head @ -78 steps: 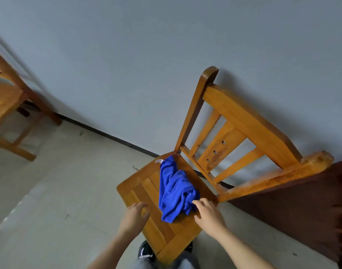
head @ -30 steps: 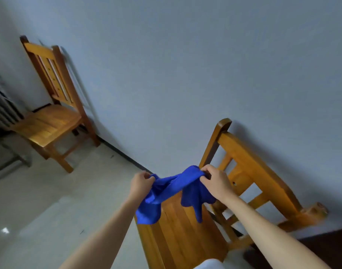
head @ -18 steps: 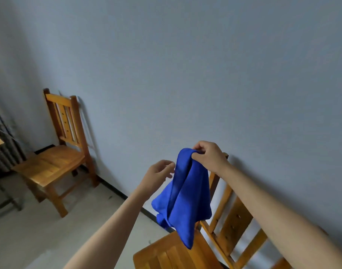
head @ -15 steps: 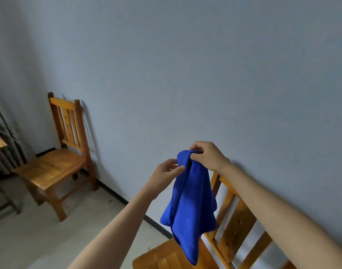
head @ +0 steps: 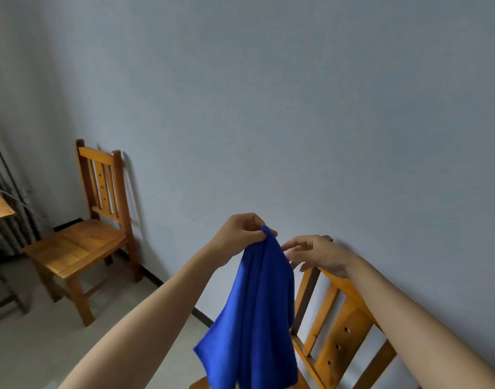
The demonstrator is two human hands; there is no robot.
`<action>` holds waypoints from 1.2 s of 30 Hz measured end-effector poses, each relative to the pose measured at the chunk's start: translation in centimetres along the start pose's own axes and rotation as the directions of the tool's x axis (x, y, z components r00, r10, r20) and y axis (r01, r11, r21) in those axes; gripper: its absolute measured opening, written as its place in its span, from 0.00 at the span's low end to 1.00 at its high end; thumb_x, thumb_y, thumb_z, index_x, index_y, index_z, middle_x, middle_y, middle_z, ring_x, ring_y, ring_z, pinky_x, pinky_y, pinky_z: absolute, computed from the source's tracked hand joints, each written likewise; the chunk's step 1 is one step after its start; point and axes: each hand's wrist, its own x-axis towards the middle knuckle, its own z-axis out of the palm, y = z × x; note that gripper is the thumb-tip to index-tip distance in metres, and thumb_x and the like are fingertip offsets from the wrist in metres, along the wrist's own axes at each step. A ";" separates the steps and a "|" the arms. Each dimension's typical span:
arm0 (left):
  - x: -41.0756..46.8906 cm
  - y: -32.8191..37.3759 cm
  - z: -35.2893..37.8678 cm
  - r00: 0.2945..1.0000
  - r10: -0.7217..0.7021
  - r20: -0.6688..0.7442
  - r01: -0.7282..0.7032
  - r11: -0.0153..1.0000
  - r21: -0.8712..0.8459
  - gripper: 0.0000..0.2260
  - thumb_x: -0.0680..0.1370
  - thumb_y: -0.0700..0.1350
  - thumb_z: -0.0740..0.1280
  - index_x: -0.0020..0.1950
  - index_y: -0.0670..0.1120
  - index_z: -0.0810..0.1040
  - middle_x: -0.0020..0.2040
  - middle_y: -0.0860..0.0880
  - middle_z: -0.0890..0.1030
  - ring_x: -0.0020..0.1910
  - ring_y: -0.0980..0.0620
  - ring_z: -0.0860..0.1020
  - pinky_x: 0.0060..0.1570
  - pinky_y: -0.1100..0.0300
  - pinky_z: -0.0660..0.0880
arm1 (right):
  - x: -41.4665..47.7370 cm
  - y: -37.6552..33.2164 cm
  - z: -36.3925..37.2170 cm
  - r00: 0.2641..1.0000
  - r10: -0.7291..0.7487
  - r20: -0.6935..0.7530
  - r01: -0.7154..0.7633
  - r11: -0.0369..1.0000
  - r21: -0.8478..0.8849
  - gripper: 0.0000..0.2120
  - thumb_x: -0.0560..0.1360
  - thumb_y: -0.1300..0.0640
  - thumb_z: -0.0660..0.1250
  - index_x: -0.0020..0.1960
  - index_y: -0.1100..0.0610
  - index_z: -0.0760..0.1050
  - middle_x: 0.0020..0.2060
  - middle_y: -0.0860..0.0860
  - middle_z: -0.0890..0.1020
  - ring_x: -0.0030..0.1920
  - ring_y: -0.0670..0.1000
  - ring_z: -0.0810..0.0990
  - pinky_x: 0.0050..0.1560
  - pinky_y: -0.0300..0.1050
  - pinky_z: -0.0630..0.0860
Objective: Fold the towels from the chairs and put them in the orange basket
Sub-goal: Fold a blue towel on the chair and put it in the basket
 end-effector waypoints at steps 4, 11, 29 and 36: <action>0.0 0.4 -0.3 0.999 -0.047 0.011 0.044 0.981 0.189 0.09 0.74 0.33 0.64 0.38 0.45 0.77 0.41 0.49 0.81 0.41 0.50 0.78 0.45 0.58 0.75 | 0.7 -0.3 1.3 0.996 -0.074 -0.044 0.079 0.990 0.116 0.17 0.75 0.53 0.67 0.63 0.48 0.69 0.58 0.49 0.78 0.57 0.47 0.78 0.54 0.41 0.77; -1.1 -0.2 -2.5 0.994 -0.095 -0.062 0.104 0.983 0.152 0.09 0.73 0.33 0.65 0.37 0.45 0.78 0.39 0.49 0.78 0.37 0.52 0.76 0.37 0.62 0.74 | 3.5 -1.1 6.0 0.990 -0.115 -0.081 0.125 0.983 0.133 0.05 0.76 0.60 0.65 0.52 0.54 0.76 0.49 0.50 0.81 0.51 0.48 0.79 0.53 0.41 0.76; -5.5 -18.0 1.0 0.878 -0.439 -0.189 0.463 0.880 0.105 0.09 0.75 0.40 0.67 0.54 0.45 0.79 0.57 0.47 0.77 0.55 0.49 0.75 0.51 0.56 0.75 | 3.8 -7.6 2.6 0.862 -0.201 -0.466 0.314 0.932 0.180 0.07 0.77 0.62 0.63 0.43 0.53 0.76 0.39 0.49 0.79 0.43 0.47 0.76 0.47 0.43 0.76; -7.3 -17.8 -1.1 0.845 -0.450 -0.288 0.454 0.889 -0.059 0.05 0.77 0.39 0.63 0.44 0.45 0.78 0.43 0.44 0.82 0.41 0.46 0.79 0.41 0.56 0.76 | 3.4 -3.7 -0.5 0.755 -0.029 -0.656 0.217 0.954 0.208 0.04 0.78 0.60 0.62 0.45 0.56 0.75 0.41 0.51 0.78 0.44 0.49 0.76 0.49 0.45 0.77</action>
